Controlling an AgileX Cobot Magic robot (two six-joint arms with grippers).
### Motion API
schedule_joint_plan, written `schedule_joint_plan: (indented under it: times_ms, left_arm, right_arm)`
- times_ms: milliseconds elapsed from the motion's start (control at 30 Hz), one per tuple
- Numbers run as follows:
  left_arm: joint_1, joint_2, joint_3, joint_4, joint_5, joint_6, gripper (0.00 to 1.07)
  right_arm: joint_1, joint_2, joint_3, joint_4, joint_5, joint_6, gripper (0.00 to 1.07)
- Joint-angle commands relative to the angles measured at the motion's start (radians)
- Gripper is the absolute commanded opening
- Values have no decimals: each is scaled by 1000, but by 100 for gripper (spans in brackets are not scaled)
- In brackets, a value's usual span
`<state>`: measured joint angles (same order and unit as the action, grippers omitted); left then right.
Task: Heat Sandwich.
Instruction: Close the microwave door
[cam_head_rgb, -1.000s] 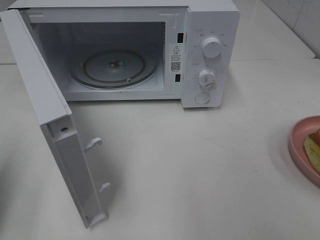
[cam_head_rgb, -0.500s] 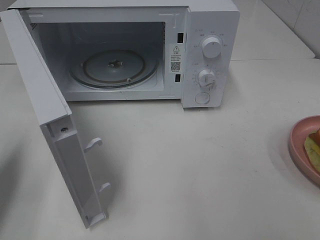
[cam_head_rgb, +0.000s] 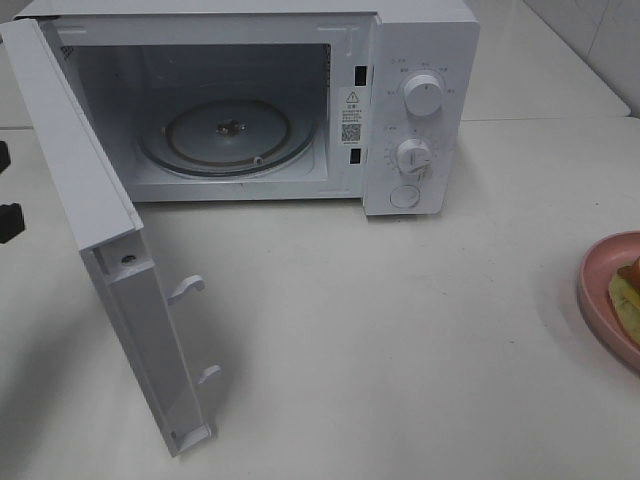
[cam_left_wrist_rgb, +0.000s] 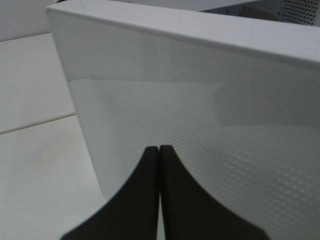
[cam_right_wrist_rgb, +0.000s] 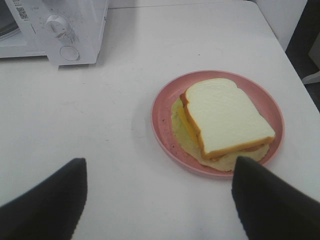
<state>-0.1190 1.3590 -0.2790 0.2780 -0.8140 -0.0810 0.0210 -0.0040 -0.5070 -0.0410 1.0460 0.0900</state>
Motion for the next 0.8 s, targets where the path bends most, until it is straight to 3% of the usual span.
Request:
schedule_joint_plan:
  times_ms: [33, 400, 700, 800]
  left_arm:
    - [-35, 47, -23, 6, -55, 2, 0]
    - [-142, 171, -98, -17, -94, 4, 0]
    - [-281, 260, -197, -169, -107, 29, 0]
    - [-347, 305, -259, -258, -105, 70, 0]
  right_arm:
    - [-3, -27, 0, 2, -9, -8, 76]
    - [-3, -27, 0, 2, -9, -8, 76]
    - [-3, -27, 0, 2, -9, -7, 76]
    - [-3, -27, 0, 2, -9, -7, 76]
